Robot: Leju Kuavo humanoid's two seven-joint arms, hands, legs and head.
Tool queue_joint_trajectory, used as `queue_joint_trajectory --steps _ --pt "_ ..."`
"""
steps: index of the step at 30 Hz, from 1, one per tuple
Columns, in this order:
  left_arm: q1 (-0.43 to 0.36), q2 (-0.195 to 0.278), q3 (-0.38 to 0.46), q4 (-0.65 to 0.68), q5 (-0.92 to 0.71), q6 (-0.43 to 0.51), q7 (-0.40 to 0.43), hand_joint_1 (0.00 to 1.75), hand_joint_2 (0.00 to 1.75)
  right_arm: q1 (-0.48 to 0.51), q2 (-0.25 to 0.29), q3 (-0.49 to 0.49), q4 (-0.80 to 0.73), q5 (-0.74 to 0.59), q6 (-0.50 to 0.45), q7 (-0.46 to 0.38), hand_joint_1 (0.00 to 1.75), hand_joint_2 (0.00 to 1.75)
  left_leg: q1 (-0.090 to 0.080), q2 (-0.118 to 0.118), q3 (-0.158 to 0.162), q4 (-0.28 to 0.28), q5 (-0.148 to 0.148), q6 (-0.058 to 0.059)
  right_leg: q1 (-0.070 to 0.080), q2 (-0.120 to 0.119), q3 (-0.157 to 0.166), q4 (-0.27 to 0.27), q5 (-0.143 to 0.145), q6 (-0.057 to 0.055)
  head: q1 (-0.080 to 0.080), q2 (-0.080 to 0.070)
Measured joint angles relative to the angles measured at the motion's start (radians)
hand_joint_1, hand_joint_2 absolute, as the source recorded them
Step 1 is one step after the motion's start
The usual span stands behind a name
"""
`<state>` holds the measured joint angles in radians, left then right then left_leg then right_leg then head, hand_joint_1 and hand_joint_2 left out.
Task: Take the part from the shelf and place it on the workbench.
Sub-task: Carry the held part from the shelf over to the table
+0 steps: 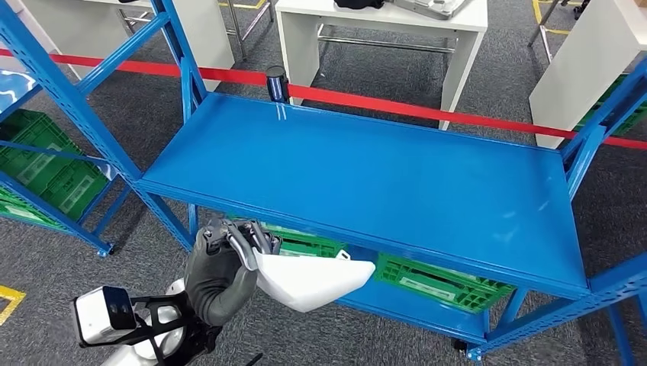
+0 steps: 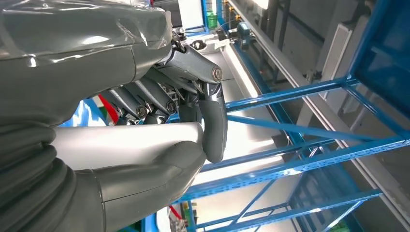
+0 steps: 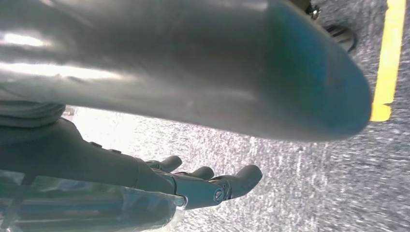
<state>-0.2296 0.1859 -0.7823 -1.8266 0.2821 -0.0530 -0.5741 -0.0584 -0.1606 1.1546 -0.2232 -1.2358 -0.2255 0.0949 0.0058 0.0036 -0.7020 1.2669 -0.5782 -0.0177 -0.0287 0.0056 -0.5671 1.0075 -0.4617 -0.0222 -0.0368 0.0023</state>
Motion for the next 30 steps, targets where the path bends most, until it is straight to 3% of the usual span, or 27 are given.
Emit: queue_joint_trajectory --steps 1,2,5,7,10,12,14,15,20,22,24,27,28,30 --pt "0.0 0.0 -0.002 0.004 0.002 0.001 -0.003 1.75 1.75 0.0 0.0 0.0 0.0 -0.001 0.001 0.0 0.0 0.0 0.002 0.0 0.004 0.019 -0.004 0.0 0.002 0.0 -0.008 0.0 0.007 0.0 0.0 0.0" --pt "0.0 -0.001 -0.005 0.006 0.003 0.003 -0.006 1.75 1.75 0.001 0.0 0.0 0.001 0.0 0.001 0.0 0.0 0.0 0.002 0.0 0.031 -0.007 0.01 0.003 0.005 0.001 -0.016 0.0 0.013 0.001 0.0 0.0" --pt "0.001 -0.005 -0.008 0.009 0.003 0.015 -0.015 1.75 1.75 0.004 0.004 0.0 0.001 0.005 0.001 -0.002 0.0 0.0 -0.005 -0.003 0.169 -0.212 0.065 0.03 0.01 0.003 -0.029 -0.002 0.031 0.007 0.002 0.0" --pt "0.004 -0.006 -0.01 0.008 0.0 0.021 -0.021 1.75 1.75 0.006 0.007 0.0 0.003 0.01 -0.001 -0.006 0.0 0.0 -0.016 -0.002 0.206 -0.276 0.073 0.045 0.004 0.001 -0.032 -0.006 0.043 0.017 0.003 0.0" --pt "0.006 -0.005 -0.011 0.007 -0.002 0.027 -0.027 1.75 1.75 0.009 0.011 0.002 0.005 0.023 -0.002 -0.014 0.0 0.0 -0.021 0.001 0.203 -0.304 0.102 0.059 0.003 -0.001 -0.037 -0.013 0.056 0.035 0.001 0.0" --pt "0.006 -0.006 -0.013 0.007 -0.005 0.031 -0.03 1.75 1.75 0.011 0.012 0.005 0.005 0.031 -0.002 -0.018 0.0 0.0 -0.016 0.004 0.196 -0.331 0.135 0.068 0.007 -0.002 -0.062 0.03 0.016 0.03 0.004 0.0" --pt "0.008 -0.007 -0.015 0.007 -0.007 0.033 -0.031 1.75 1.75 0.011 0.012 0.009 0.006 0.035 -0.002 -0.02 0.0 0.0 -0.016 0.005 0.179 -0.337 0.155 0.073 0.005 -0.003 -0.102 0.132 -0.057 0.021 0.006 0.0" --pt "0.01 -0.007 -0.016 0.008 -0.007 0.033 -0.031 1.75 1.75 0.01 0.011 0.011 0.006 0.036 -0.002 -0.02 0.0 0.0 -0.017 0.006 0.173 -0.337 0.16 0.073 0.004 -0.003 -0.116 0.17 -0.079 0.019 0.007 0.0" --pt "0.011 -0.007 -0.017 0.008 -0.008 0.033 -0.031 1.75 1.75 0.011 0.01 0.012 0.006 0.036 -0.002 -0.02 0.0 0.0 -0.017 0.006 0.162 -0.336 0.166 0.072 0.004 -0.003 -0.131 0.225 -0.1 0.022 0.007 0.0" --pt "0.013 -0.006 -0.019 0.008 -0.008 0.034 -0.031 1.75 1.75 0.01 0.009 0.013 0.006 0.036 -0.002 -0.02 0.0 0.0 -0.015 0.006 0.123 -0.313 0.18 0.062 0.0 -0.003 -0.05 0.144 -0.077 0.045 0.007 0.0" --pt "0.015 -0.006 -0.02 0.008 -0.008 0.034 -0.031 1.75 1.75 0.009 0.008 0.013 0.007 0.038 -0.002 -0.02 0.0 0.0 -0.014 0.006 0.081 -0.278 0.191 0.047 -0.003 0.001 0.042 0.02 -0.049 0.056 0.006 0.0" --pt "0.018 -0.005 -0.02 0.008 -0.006 0.034 -0.034 1.75 1.75 0.009 0.01 0.015 0.007 0.044 0.003 -0.023 0.0 0.0 -0.011 0.002 0.065 -0.258 0.194 0.03 -0.004 0.003 0.038 0.004 -0.044 0.026 0.006 0.0" --pt "0.02 -0.004 -0.02 0.008 -0.003 0.034 -0.037 1.75 1.75 0.008 0.011 0.017 0.007 0.05 0.007 -0.027 0.0 0.0 -0.008 0.0 0.058 -0.242 0.174 0.023 -0.005 0.002 0.032 0.004 -0.037 0.016 0.006 0.0" --pt "0.022 -0.003 -0.018 0.008 0.007 0.03 -0.043 1.75 1.75 0.006 0.015 0.024 0.007 0.066 0.014 -0.039 0.0 0.0 -0.003 -0.002 0.031 -0.159 0.089 0.011 -0.006 0.0 0.018 0.004 -0.019 0.004 0.004 0.0"
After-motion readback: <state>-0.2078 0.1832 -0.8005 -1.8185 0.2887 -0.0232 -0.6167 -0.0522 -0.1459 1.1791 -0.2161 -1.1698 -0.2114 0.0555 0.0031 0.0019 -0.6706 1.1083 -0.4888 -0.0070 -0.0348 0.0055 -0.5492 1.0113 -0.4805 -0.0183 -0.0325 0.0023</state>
